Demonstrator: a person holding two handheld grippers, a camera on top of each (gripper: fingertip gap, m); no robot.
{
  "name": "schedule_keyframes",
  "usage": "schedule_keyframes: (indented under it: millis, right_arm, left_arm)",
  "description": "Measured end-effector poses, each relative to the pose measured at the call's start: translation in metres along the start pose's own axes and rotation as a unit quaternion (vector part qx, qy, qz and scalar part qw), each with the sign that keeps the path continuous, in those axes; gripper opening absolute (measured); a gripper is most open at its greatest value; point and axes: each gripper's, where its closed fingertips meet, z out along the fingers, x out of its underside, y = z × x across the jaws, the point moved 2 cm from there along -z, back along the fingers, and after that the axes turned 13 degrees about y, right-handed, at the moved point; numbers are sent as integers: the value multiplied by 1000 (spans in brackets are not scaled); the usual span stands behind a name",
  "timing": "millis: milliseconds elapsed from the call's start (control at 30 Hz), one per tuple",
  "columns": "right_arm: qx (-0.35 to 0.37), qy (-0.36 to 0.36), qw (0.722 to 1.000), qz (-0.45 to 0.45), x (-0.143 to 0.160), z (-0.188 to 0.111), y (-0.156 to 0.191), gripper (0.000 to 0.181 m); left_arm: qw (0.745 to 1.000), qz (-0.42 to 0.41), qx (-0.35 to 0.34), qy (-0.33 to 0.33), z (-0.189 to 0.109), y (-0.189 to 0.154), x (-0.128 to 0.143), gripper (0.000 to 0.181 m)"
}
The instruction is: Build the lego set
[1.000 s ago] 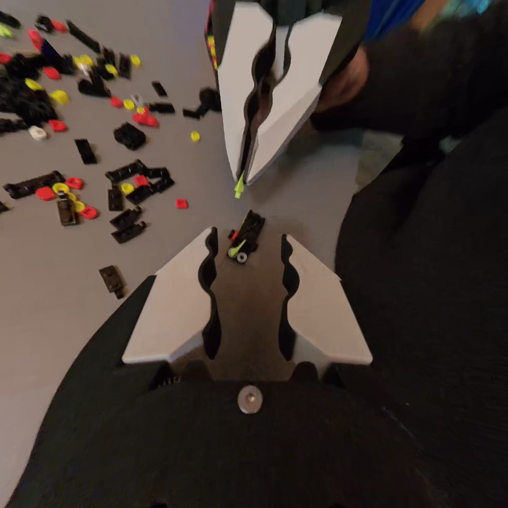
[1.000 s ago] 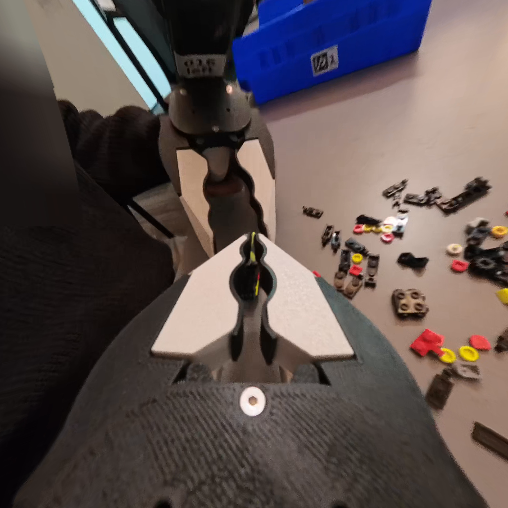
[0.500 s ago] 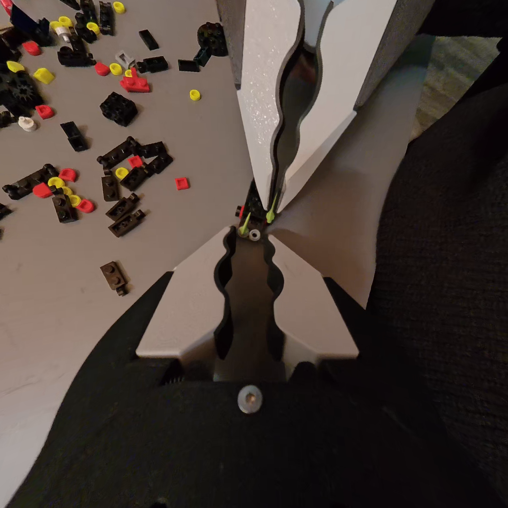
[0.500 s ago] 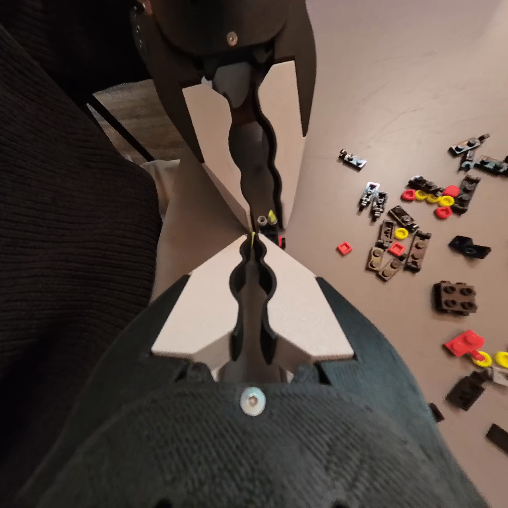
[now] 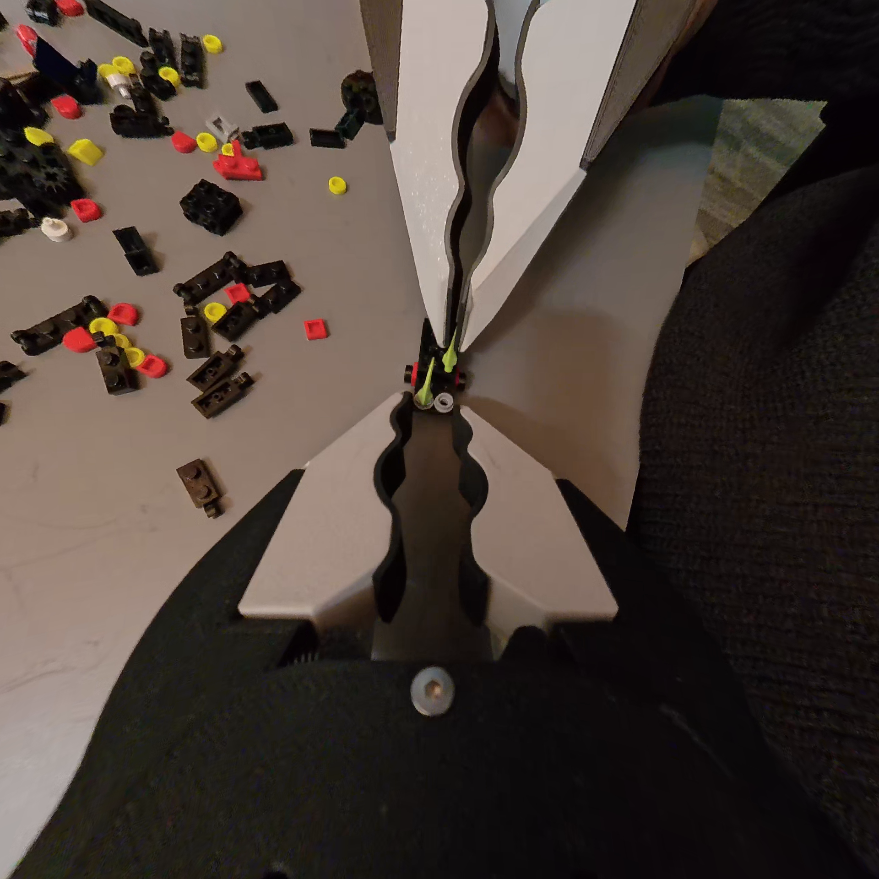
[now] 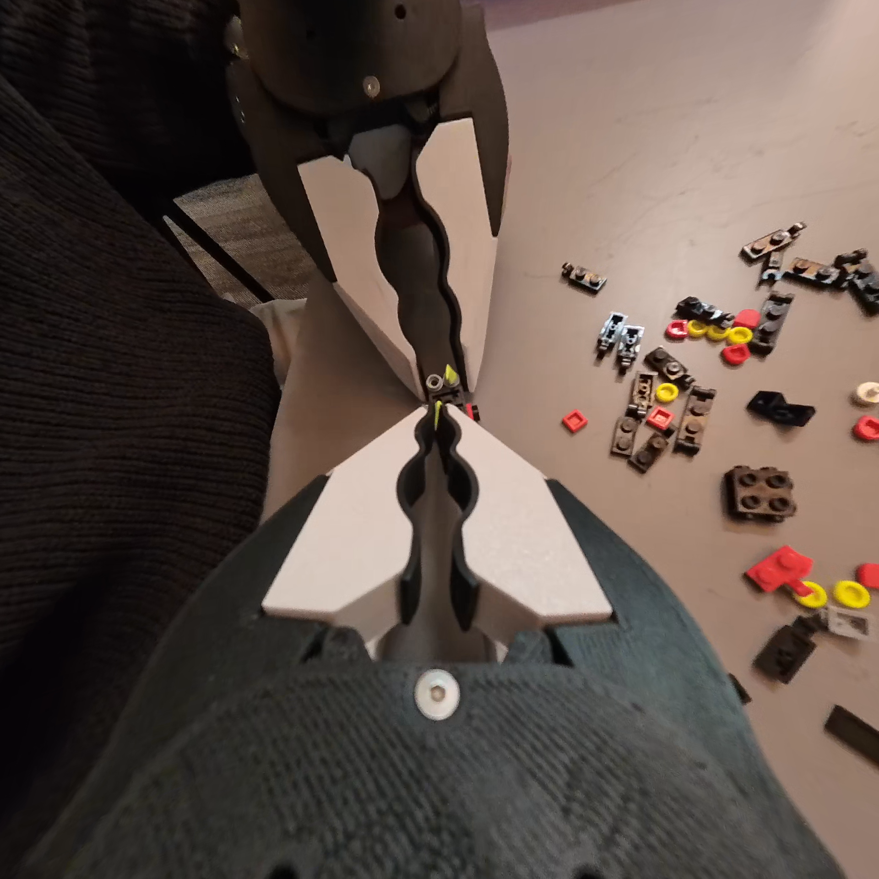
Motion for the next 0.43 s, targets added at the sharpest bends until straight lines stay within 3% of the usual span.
schedule_keyframes:
  millis: [433]
  right_arm:
    - [-30, -39, 999, 15, -6, -10, 1, 0]
  left_arm:
    - [997, -20, 38, -60, -13, -3, -13, 14]
